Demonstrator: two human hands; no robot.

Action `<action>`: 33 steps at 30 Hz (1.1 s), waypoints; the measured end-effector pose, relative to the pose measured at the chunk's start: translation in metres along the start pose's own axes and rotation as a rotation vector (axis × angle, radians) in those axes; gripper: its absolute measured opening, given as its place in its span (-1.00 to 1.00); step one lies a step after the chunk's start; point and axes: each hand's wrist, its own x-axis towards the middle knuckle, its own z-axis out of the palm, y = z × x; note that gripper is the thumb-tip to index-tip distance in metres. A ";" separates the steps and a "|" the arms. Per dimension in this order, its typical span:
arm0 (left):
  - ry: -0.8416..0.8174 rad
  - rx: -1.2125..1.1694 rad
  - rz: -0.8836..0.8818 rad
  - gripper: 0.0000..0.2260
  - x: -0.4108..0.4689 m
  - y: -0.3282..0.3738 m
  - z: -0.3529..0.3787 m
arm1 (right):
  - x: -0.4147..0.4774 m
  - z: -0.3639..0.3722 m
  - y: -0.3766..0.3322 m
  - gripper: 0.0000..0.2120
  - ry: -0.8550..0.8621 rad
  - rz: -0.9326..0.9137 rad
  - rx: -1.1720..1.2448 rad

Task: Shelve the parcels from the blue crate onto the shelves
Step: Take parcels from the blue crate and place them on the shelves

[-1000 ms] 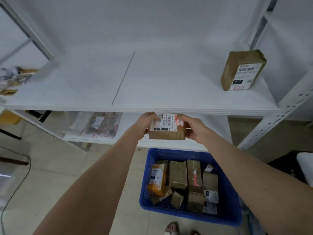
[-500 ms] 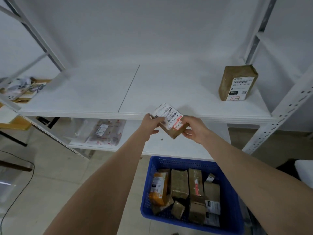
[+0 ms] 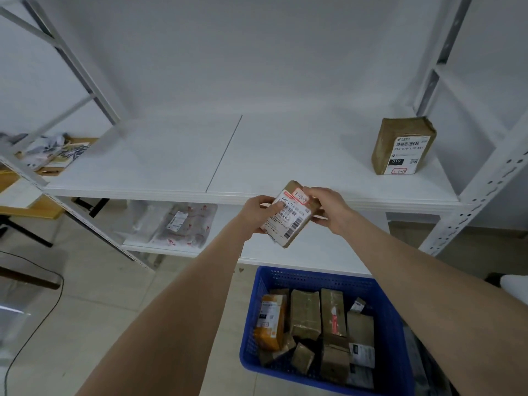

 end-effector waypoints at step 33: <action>-0.002 0.017 0.222 -0.61 0.029 0.064 0.028 | -0.001 -0.016 -0.034 -0.40 0.210 -0.311 -0.232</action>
